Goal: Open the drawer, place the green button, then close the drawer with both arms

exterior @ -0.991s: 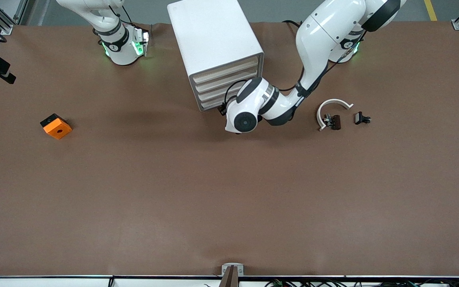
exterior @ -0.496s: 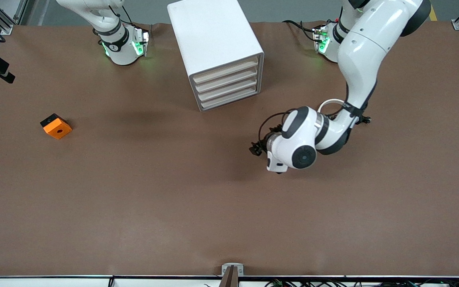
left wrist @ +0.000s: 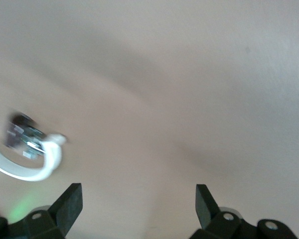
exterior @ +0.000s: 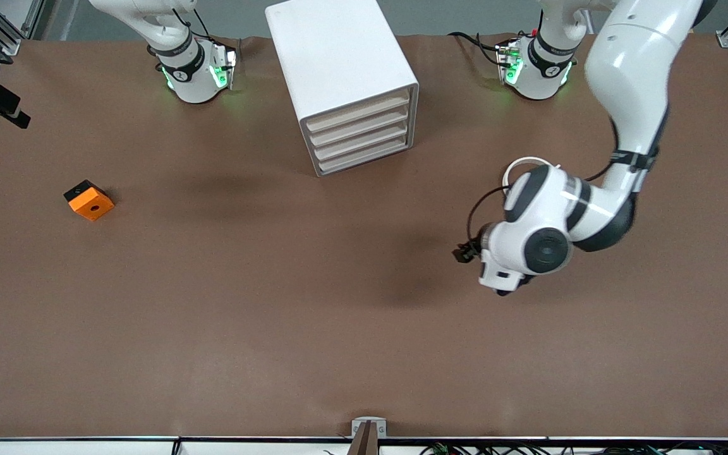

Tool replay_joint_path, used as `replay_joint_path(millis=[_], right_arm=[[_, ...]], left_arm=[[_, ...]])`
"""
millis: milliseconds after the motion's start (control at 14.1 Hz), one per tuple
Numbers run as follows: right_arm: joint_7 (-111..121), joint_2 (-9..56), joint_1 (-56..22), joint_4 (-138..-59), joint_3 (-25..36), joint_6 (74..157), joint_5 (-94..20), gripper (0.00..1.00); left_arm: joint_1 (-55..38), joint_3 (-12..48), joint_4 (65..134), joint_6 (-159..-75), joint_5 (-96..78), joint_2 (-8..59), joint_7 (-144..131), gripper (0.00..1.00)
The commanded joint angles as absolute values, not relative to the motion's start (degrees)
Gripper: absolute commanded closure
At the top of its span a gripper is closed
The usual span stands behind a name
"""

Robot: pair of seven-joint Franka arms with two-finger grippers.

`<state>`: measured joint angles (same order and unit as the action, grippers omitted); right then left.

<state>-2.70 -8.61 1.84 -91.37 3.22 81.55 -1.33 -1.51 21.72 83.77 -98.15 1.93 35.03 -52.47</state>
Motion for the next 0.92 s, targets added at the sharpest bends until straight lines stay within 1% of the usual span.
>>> replay_joint_path(millis=[0,212,354,425,566,637,708,850], right_arm=[[-2.29,-10.2,2.11,-92.72,3.16,81.65,-2.02,0.0],[-2.11,-10.11,2.11,-92.64,3.16,81.74,-2.02,0.0],[-1.93,-10.19,2.2,-92.64,3.16,81.74,-2.02,0.0],[-1.93,-10.11,2.2,-92.64,3.16,81.74,-2.02,0.0],[-1.85,-10.11,2.29,-92.64,3.25,81.83,-2.02,0.0],[-1.85,-10.11,2.29,-92.64,3.25,81.74,-2.02,0.0],[-1.85,-10.11,2.29,-92.64,3.25,81.83,-2.02,0.0],[-1.85,-10.11,2.29,-92.64,3.16,81.83,-2.02,0.0]], left_arm=[[4.46,22.15,85.43,-92.4,2.64,29.02,-41.79,0.0],[10.88,22.24,85.87,-84.93,2.55,22.87,-28.35,0.0],[12.74,21.19,88.49,-82.19,1.94,16.64,-18.68,0.0],[11.7,17.7,90.42,-81.92,1.67,13.57,-15.5,0.0],[5.57,7.09,93.24,-82.0,-0.95,6.97,-8.47,0.0],[3.54,3.03,94.64,-82.0,-2.27,4.59,-5.13,0.0],[2.47,0.29,96.66,-82.26,-2.37,1.79,-1.7,0.0],[2.81,-1.22,102.45,-85.93,-2.37,-3.93,2.1,0.0]])
